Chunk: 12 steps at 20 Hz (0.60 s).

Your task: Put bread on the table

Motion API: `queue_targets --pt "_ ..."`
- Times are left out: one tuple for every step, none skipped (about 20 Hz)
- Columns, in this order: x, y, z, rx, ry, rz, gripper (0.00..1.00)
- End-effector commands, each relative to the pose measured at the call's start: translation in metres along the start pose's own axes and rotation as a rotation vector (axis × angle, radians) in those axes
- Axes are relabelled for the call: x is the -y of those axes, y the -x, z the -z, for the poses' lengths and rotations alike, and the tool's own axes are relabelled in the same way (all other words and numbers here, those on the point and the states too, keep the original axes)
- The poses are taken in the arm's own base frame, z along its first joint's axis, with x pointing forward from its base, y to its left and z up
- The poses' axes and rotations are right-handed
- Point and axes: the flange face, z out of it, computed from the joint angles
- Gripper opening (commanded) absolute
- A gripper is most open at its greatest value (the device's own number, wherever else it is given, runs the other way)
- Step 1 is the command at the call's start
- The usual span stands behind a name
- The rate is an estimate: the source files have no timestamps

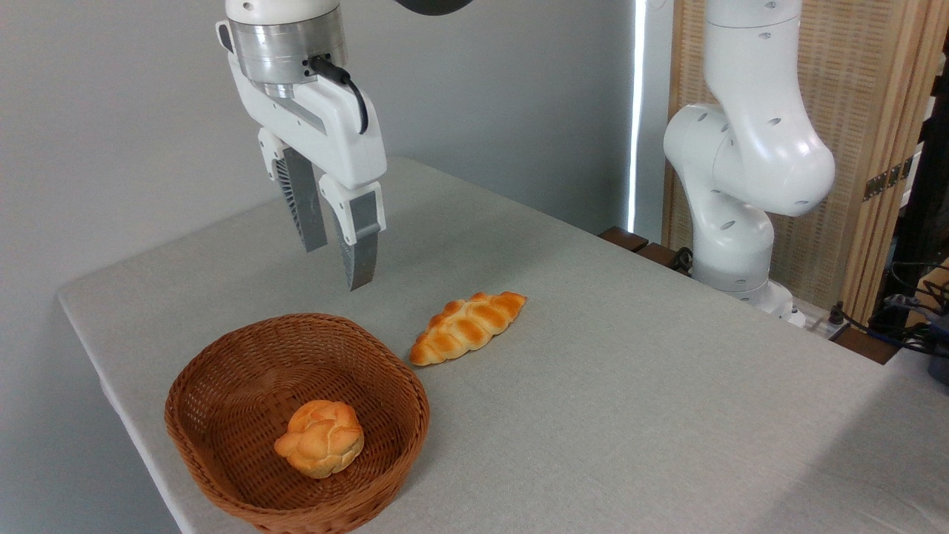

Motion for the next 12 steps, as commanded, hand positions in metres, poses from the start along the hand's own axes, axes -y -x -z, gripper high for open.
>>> queue_targets --pt "0.0 -0.003 0.009 -0.021 -0.027 -0.004 1.0" --pt "-0.001 -0.003 0.011 -0.025 -0.027 -0.004 1.0" --pt "-0.002 -0.004 0.011 -0.023 -0.029 -0.011 1.0" --pt "-0.004 -0.005 0.009 -0.019 -0.028 -0.014 1.0" --pt "-0.009 -0.009 0.009 -0.018 -0.027 -0.026 1.0" --pt "-0.015 -0.012 0.008 -0.014 -0.023 -0.036 1.0" --pt "-0.017 -0.011 0.007 -0.006 -0.017 -0.038 1.0" --pt "-0.017 -0.01 0.006 -0.004 -0.015 -0.036 1.0" --pt "-0.016 -0.009 0.006 -0.004 -0.015 -0.035 1.0" --pt "-0.012 -0.005 0.009 -0.007 -0.018 -0.027 1.0" --pt "-0.009 -0.002 0.009 -0.01 -0.015 -0.022 1.0" --pt "-0.011 -0.003 0.009 -0.01 -0.014 -0.028 1.0"
